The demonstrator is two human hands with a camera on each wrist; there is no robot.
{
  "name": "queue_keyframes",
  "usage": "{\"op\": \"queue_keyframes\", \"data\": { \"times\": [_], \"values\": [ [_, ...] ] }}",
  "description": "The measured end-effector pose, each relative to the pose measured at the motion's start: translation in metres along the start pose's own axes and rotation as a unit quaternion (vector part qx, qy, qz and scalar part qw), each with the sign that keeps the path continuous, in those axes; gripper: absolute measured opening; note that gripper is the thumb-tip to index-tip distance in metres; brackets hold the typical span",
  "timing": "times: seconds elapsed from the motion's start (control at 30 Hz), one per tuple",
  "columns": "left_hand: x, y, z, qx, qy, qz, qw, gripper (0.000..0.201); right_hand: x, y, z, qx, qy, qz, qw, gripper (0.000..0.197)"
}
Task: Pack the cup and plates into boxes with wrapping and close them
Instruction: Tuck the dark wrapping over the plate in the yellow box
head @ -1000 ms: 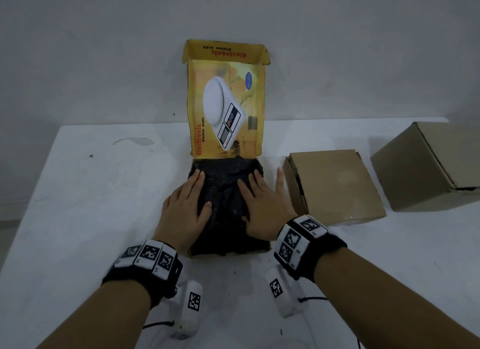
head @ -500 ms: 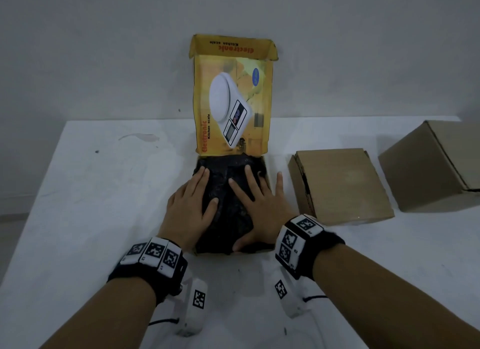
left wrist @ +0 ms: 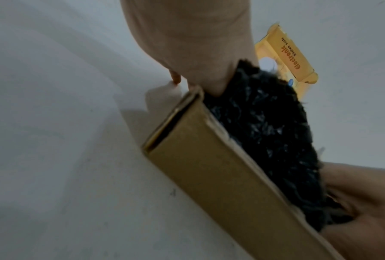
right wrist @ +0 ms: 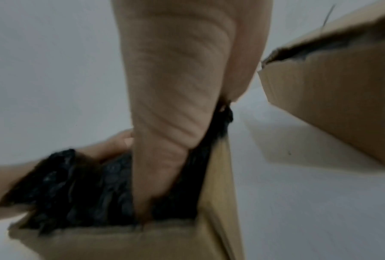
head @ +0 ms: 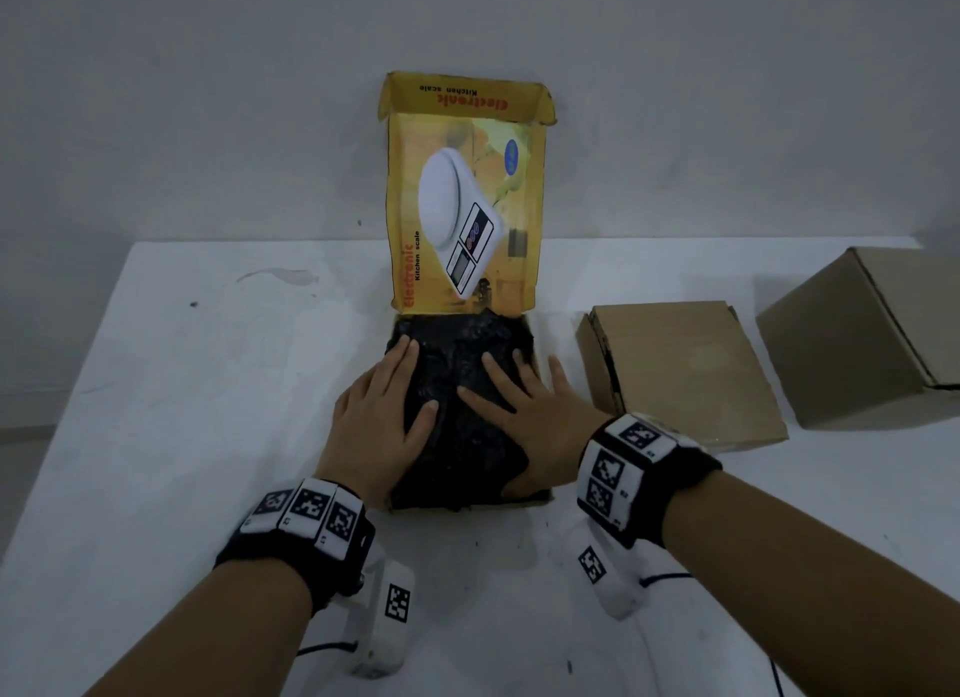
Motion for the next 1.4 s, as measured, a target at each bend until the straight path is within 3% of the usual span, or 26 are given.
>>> {"op": "queue_keyframes", "data": {
  "times": [0.1, 0.3, 0.47, 0.53, 0.7, 0.77, 0.9, 1.07, 1.17, 1.27, 1.4],
  "values": [
    [0.000, 0.000, 0.000, -0.001, 0.001, -0.002, 1.000, 0.074, 0.006, 0.002, -0.008, 0.001, 0.008, 0.064, 0.998, 0.123],
    [-0.001, 0.001, 0.001, -0.003, 0.008, 0.002, 1.000, 0.074, 0.007, 0.000, 0.001, -0.030, -0.064, -0.029, 0.997, 0.121],
    [-0.001, 0.001, 0.000, -0.002, 0.008, 0.001, 1.000, 0.074, 0.007, -0.007, -0.016, -0.014, 0.008, 0.078, 0.997, 0.106],
    [-0.002, 0.000, 0.000, 0.002, 0.005, 0.002, 1.000, 0.074, 0.005, -0.009, -0.009, -0.026, 0.005, 0.049, 0.998, 0.103],
    [-0.001, -0.001, 0.000, 0.003, 0.006, 0.000, 1.000, 0.075, 0.019, -0.017, -0.006, -0.045, -0.018, -0.109, 0.993, 0.096],
    [-0.002, -0.001, 0.000, 0.002, 0.002, 0.002, 1.000, 0.075, 0.028, -0.024, -0.008, -0.039, 0.010, -0.153, 0.987, 0.084],
    [-0.002, -0.001, 0.001, 0.001, 0.001, -0.002, 1.000, 0.075, 0.024, -0.032, -0.002, -0.023, 0.138, -0.083, 0.987, 0.031],
    [-0.002, -0.001, 0.001, 0.000, -0.002, -0.006, 1.000, 0.075, 0.020, -0.030, 0.002, -0.024, 0.248, -0.021, 0.968, 0.038],
    [-0.002, -0.001, 0.001, 0.000, -0.018, -0.016, 1.000, 0.071, 0.027, -0.029, 0.004, -0.053, 0.282, -0.070, 0.956, 0.025],
    [-0.002, 0.000, 0.003, -0.003, -0.055, -0.033, 0.998, 0.067, 0.031, -0.028, 0.010, -0.124, 0.348, -0.157, 0.916, 0.050],
    [-0.002, 0.000, 0.006, -0.006, -0.078, -0.043, 0.996, 0.066, 0.010, -0.017, 0.037, -0.137, 0.326, -0.083, 0.932, 0.116]
  ]
}}
Point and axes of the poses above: each hand's wrist, its own y-axis towards the middle knuckle, its own x-axis out of the back of the hand, z = x × y, the point moved 5 cm from there along y, towards the middle knuckle, and after that the axes turned 14 degrees about -x, right-handed, at the moved point
